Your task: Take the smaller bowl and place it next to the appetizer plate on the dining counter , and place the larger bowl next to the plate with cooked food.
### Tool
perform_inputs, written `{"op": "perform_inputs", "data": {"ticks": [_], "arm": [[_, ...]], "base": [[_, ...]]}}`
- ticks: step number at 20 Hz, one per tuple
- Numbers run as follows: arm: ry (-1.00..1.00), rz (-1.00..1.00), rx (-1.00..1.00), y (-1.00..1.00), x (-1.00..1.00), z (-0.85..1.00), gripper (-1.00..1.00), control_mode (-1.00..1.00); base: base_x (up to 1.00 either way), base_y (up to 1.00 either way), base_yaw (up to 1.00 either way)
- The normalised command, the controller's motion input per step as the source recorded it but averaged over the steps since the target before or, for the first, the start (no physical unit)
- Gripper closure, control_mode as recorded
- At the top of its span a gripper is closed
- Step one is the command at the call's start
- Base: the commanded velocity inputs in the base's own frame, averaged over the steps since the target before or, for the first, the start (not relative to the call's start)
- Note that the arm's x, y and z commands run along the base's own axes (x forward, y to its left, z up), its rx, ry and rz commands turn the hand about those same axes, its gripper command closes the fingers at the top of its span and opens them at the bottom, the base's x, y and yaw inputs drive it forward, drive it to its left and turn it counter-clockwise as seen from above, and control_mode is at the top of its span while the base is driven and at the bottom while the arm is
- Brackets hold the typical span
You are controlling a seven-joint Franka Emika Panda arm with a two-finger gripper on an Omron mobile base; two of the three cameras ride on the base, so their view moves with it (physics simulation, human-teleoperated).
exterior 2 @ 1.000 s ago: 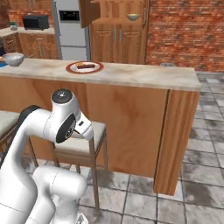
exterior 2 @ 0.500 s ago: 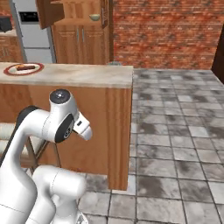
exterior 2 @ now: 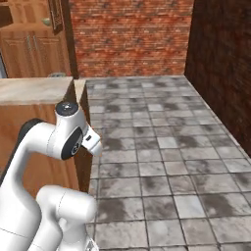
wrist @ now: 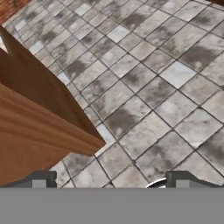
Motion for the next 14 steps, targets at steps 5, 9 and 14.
{"op": "perform_inputs", "data": {"ticks": [5,9,14], "arm": [[0.00,0.00,0.00,0.00,0.00,0.00,-1.00,1.00],[0.00,0.00,0.00,0.00,0.00,0.00,-1.00,1.00],[0.00,0.00,0.00,0.00,0.00,0.00,-1.00,1.00]], "base": [[0.71,-1.00,-0.20],[1.00,-1.00,0.00],[1.00,-1.00,0.19]]}}
